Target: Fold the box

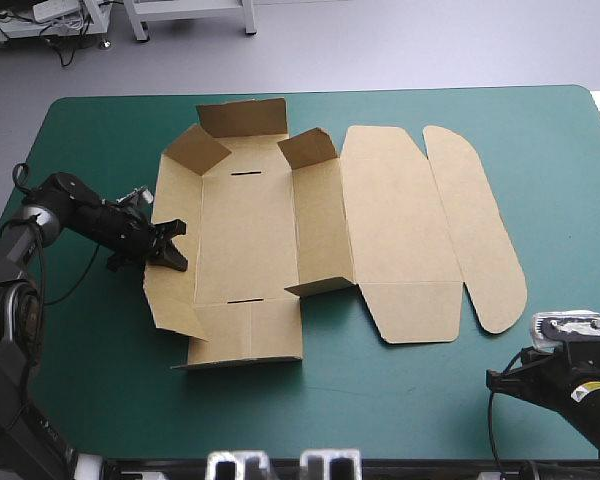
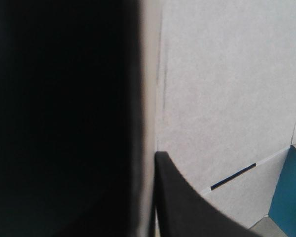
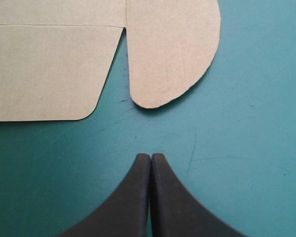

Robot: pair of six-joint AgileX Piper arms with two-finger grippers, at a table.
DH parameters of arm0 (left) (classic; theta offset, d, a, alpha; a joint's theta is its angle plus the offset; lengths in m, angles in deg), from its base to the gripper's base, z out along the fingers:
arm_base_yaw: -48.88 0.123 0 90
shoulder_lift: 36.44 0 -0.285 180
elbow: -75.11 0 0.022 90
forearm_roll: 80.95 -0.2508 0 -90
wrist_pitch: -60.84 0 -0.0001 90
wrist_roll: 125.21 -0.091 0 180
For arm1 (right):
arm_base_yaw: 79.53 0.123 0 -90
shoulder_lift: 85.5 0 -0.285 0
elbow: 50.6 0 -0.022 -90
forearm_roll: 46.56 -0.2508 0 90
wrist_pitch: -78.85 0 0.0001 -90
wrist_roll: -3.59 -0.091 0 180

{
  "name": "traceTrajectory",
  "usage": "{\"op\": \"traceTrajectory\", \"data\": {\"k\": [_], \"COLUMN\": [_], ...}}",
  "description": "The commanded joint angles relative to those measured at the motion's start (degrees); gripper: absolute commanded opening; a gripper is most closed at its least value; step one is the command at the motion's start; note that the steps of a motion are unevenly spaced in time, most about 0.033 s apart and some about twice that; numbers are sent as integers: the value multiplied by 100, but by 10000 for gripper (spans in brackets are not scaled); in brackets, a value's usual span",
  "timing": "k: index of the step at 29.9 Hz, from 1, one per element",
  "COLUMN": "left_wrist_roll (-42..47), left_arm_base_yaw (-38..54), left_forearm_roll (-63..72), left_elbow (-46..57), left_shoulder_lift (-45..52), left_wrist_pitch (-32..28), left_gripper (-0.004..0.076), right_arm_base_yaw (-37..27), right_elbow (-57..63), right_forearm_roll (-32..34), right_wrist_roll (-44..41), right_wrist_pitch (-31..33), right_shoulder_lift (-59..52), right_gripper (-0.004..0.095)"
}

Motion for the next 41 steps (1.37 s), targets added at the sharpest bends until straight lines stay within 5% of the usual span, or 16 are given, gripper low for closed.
{"op": "traceTrajectory", "data": {"k": [1,9,19,35,41], "left_wrist_roll": [118,-294,-700,-1488,-1241], "left_arm_base_yaw": [-27,-481,-2236,-4441,-5360], "left_forearm_roll": [-453,-900,-3578,-5573,-6270], "left_elbow": [-381,-1243,-2291,-2984,-2952], "left_shoulder_lift": [270,659,770,770,770], "left_wrist_pitch": [493,493,372,-2573,-2781], "left_gripper": [-10,-10,-10,-10,-10], "right_arm_base_yaw": [10,10,10,10,10], "right_elbow": [-133,-133,-133,-133,-514], "right_forearm_roll": [-91,-115,-270,-262,-261], "right_wrist_roll": [22,22,234,247,170], "right_wrist_pitch": [-294,-230,-191,-222,-211], "right_shoulder_lift": [46,57,57,57,57], "right_gripper": [-15,-15,-15,-15,-15]}}
